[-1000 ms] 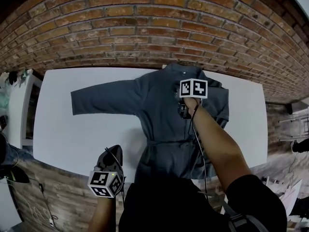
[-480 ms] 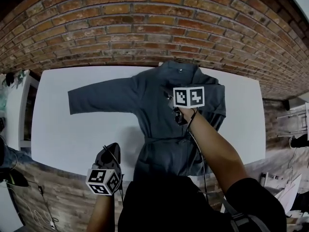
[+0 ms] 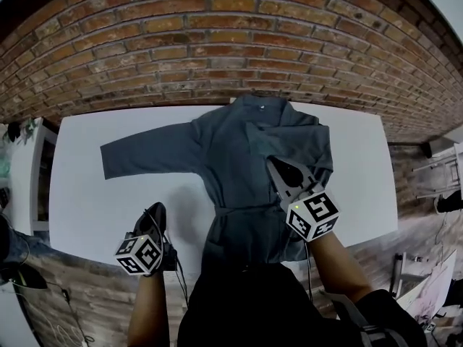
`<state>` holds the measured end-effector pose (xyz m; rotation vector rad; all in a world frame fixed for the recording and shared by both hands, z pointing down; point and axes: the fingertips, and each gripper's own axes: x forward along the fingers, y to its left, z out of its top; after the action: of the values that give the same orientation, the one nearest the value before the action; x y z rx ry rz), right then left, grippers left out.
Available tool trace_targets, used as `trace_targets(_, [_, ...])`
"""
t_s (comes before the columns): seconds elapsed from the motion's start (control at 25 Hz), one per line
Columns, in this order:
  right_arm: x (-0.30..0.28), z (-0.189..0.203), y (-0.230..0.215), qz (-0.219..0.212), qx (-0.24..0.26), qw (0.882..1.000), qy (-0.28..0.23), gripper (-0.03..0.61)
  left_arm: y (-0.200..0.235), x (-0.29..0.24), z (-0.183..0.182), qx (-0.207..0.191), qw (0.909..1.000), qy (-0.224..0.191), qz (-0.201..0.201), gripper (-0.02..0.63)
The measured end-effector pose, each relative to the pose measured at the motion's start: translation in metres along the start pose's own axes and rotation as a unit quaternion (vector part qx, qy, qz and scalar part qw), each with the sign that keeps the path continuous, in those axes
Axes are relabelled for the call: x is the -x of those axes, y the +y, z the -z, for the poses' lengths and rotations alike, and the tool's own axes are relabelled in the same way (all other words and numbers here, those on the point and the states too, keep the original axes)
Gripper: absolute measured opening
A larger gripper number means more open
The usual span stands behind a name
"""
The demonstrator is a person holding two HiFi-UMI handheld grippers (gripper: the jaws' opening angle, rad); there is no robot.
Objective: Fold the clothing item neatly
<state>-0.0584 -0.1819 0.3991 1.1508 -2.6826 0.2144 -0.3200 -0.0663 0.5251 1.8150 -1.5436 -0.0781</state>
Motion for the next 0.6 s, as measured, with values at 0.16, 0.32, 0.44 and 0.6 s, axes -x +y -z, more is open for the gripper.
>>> trace_targets(0.16, [0.032,-0.007,0.010,0.004,0.024,1.000,-0.003,0.002,0.031,0.003,-0.017,0.036,0.9988,-0.024,-0.025,-0.009])
trace_targets(0.32, [0.046,-0.007,0.014,0.014,0.031,0.999,0.001,0.002,0.065,0.008,-0.036,0.103,0.9921,-0.060,-0.039,-0.009])
trace_targets(0.44, [0.050,-0.004,0.016,0.023,0.031,0.999,0.013,0.002,0.093,0.011,-0.047,0.198,0.9749,-0.098,-0.032,-0.009])
trace_targets(0.6, [0.052,-0.002,0.028,0.022,0.052,0.998,0.027,0.002,0.136,0.016,-0.062,0.324,0.9320,-0.162,-0.017,-0.009])
